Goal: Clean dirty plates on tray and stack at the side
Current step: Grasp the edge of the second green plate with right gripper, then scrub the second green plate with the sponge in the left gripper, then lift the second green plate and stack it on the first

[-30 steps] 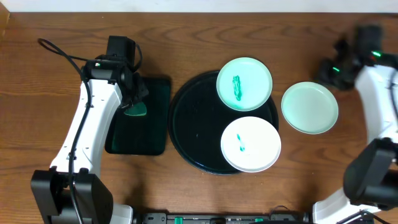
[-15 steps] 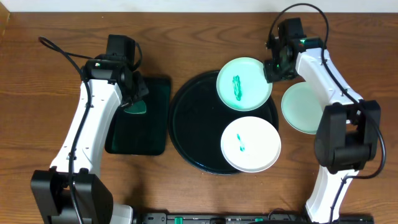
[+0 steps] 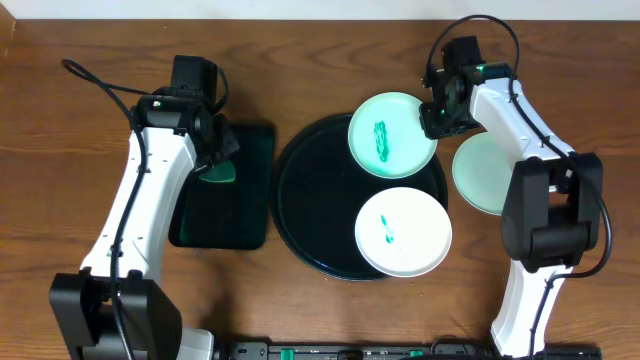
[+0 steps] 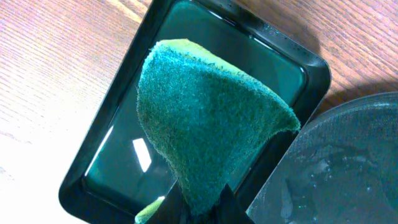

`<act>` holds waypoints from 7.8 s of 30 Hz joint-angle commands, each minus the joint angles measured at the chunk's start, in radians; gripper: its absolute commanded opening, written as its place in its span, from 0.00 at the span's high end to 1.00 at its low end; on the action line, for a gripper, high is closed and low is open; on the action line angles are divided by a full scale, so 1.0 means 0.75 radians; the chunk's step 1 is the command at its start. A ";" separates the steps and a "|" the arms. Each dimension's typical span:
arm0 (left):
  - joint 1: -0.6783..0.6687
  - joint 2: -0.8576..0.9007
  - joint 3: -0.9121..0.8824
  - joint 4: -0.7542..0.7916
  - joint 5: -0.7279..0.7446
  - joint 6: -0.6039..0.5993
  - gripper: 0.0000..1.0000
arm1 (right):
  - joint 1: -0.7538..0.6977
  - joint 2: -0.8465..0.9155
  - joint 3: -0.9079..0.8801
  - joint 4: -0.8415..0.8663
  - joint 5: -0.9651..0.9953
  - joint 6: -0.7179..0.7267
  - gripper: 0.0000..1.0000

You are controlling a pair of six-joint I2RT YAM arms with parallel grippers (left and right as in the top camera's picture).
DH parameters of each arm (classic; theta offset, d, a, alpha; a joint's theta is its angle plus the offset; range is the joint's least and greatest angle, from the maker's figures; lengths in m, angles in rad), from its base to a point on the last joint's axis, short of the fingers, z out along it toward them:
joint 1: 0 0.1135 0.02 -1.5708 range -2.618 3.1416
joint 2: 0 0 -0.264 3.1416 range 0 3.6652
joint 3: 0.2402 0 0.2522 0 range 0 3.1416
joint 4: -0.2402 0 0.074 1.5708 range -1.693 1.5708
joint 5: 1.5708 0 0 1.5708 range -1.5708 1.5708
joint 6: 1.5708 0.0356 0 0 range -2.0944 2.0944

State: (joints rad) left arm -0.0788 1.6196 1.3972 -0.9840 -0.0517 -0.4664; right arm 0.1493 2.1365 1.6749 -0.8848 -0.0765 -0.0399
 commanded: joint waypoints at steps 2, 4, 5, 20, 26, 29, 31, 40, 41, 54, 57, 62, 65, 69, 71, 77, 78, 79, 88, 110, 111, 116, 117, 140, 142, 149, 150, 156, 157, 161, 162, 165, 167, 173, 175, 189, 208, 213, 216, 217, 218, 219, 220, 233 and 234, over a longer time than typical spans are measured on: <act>0.005 0.002 -0.008 0.003 -0.012 0.023 0.93 | 0.012 0.014 0.008 0.029 -0.016 0.017 0.83; 0.005 0.003 -0.008 0.003 -0.012 0.023 0.93 | 0.016 0.014 -0.011 0.067 -0.032 0.017 0.83; 0.005 0.003 -0.008 0.003 -0.012 0.023 0.93 | 0.017 0.014 -0.025 0.087 -0.035 0.017 0.86; 0.005 0.013 -0.008 0.013 -0.012 0.023 0.93 | 0.048 0.004 -0.041 0.071 -0.167 0.038 0.99; 0.005 0.013 -0.008 0.003 -0.011 0.022 0.93 | 0.179 -0.024 -0.022 0.003 -0.301 0.268 0.99; 0.005 0.013 -0.008 0.002 0.002 0.022 0.93 | 0.248 -0.020 -0.024 -0.011 -0.302 0.317 0.99; 0.005 0.013 -0.008 0.003 0.034 0.022 0.93 | 0.293 -0.018 -0.026 -0.013 -0.280 0.344 0.99; -0.027 0.014 -0.008 0.007 0.060 -0.008 0.93 | 0.336 -0.013 -0.111 -0.009 -0.230 0.441 0.99; -0.040 0.015 -0.008 0.008 0.060 -0.009 0.93 | 0.336 -0.013 -0.127 -0.004 -0.224 0.441 0.99; -0.357 0.266 -0.010 0.192 0.195 -0.013 0.93 | 0.334 -0.013 -0.264 0.058 -0.218 0.421 0.99; -0.389 0.357 -0.010 0.195 0.207 -0.012 0.93 | 0.334 -0.013 -0.264 0.072 -0.218 0.421 0.99; -0.445 0.465 -0.010 0.245 0.292 -0.012 0.93 | 0.326 -0.013 -0.264 0.089 -0.219 0.421 0.99; -0.483 0.504 -0.010 0.274 0.321 -0.013 0.93 | 0.326 -0.013 -0.264 0.089 -0.218 0.420 0.99; -0.534 0.542 -0.010 0.290 0.324 -0.057 0.93 | 0.326 -0.013 -0.264 0.089 -0.218 0.420 0.99; -0.555 0.554 -0.010 0.310 0.324 -0.083 0.93 | 0.326 -0.013 -0.264 0.089 -0.219 0.421 0.99; -0.615 0.569 -0.010 0.411 0.421 -0.074 0.93 | 0.326 -0.013 -0.264 0.083 -0.218 0.416 0.99; -0.615 0.569 -0.010 0.423 0.439 -0.060 0.93 | 0.326 -0.013 -0.264 0.083 -0.218 0.416 0.99; -0.614 0.569 -0.010 0.432 0.437 -0.058 0.93 | 0.326 -0.013 -0.264 0.083 -0.218 0.416 0.99; -0.481 0.569 -0.010 0.561 0.229 -0.060 0.93 | 0.326 -0.012 -0.264 0.083 -0.218 0.400 0.99; -0.546 0.569 -0.014 0.465 0.397 -0.124 0.93 | 0.327 0.013 -0.265 0.073 -0.280 0.401 0.99; -0.531 0.569 -0.014 0.480 0.264 -0.186 0.93 | 0.327 0.013 -0.266 0.073 -0.279 0.401 0.99; -0.507 0.569 -0.012 0.456 -0.041 -0.256 0.93 | 0.327 0.013 -0.269 0.078 -0.279 0.401 0.99; -0.507 0.569 -0.007 0.426 -0.099 -0.276 0.93 | 0.327 0.013 -0.273 0.083 -0.279 0.401 0.99; -0.490 0.569 0.002 0.600 0.411 0.056 0.92 | 0.327 0.013 -0.280 0.088 -0.279 0.406 0.99; -0.485 0.569 0.002 0.568 0.186 -0.029 0.93 | 0.327 0.013 -0.280 0.087 -0.279 0.406 0.99; -0.493 0.569 0.003 0.223 0.039 -0.330 0.93 | 0.327 0.013 -0.281 0.094 -0.279 0.407 0.99; -0.494 0.569 0.003 0.220 0.140 -0.287 0.93 | 0.327 0.013 -0.281 0.094 -0.279 0.407 0.99; -0.499 0.569 0.003 0.312 0.765 0.101 0.93 | 0.327 0.013 -0.281 0.093 -0.280 0.407 0.99; -0.498 0.569 0.003 0.321 0.767 0.124 0.93 | 0.327 0.013 -0.281 0.093 -0.280 0.407 0.99; -0.489 0.569 0.003 0.402 0.695 0.162 0.93 | 0.327 0.013 -0.281 0.093 -0.280 0.407 0.99; -0.487 0.569 0.003 0.436 0.522 0.136 0.93 | 0.327 0.013 -0.281 0.093 -0.280 0.407 0.99; -0.487 0.569 0.003 0.411 -0.022 -0.064 0.93 | 0.327 0.013 -0.281 0.098 -0.284 0.407 0.99; -0.482 0.566 0.011 0.368 -0.113 -0.129 0.93 | 0.327 0.013 -0.281 0.098 -0.284 0.407 0.99; -0.472 0.496 0.221 -0.034 -0.112 -0.128 0.93 | 0.327 0.013 -0.281 0.096 -0.273 0.407 0.99; -0.462 0.455 0.299 -0.125 -0.111 -0.128 0.93 | 0.327 0.013 -0.281 0.096 -0.271 0.407 0.99; -0.112 0.127 0.427 -0.445 -0.026 0.013 0.93 | 0.374 -0.056 -0.186 -0.015 -0.056 0.381 0.99; 0.006 0.131 0.384 -0.397 -0.026 0.013 0.93 | 0.839 -0.565 -0.158 -0.062 1.388 0.468 0.99; 0.006 0.131 0.384 -0.397 -0.026 0.013 0.93 | 0.963 -0.572 -0.158 -0.083 1.655 0.406 0.99; 0.006 0.131 0.384 -0.397 -0.026 0.013 0.93 | 1.025 -0.572 -0.159 -0.094 1.791 0.406 0.99; 0.006 0.131 0.384 -0.396 -0.026 0.013 0.93 | 1.043 -0.572 -0.159 -0.094 1.833 0.406 0.99; 0.006 0.131 0.384 -0.391 -0.026 0.013 0.93 | 1.073 -0.572 -0.159 -0.093 1.893 0.407 0.99; 0.006 0.131 0.384 -0.390 -0.026 0.013 0.93 | 1.084 -0.572 -0.159 -0.093 1.914 0.406 0.99; 0.006 0.131 0.384 -0.389 -0.026 0.013 0.93 | 1.094 -0.572 -0.159 -0.094 1.930 0.406 0.99; 0.006 0.132 0.384 -0.387 -0.026 0.013 0.93 | 1.134 -0.573 -0.159 -0.104 1.966 0.416 0.99; 0.006 0.132 0.384 -0.387 -0.026 0.013 0.93 | 1.134 -0.572 -0.159 -0.111 1.936 0.418 0.99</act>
State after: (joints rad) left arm -0.0788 1.7149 1.6909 -1.2751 -0.0620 -0.4702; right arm 0.9943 1.7210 1.5383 -0.9611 1.3582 0.2665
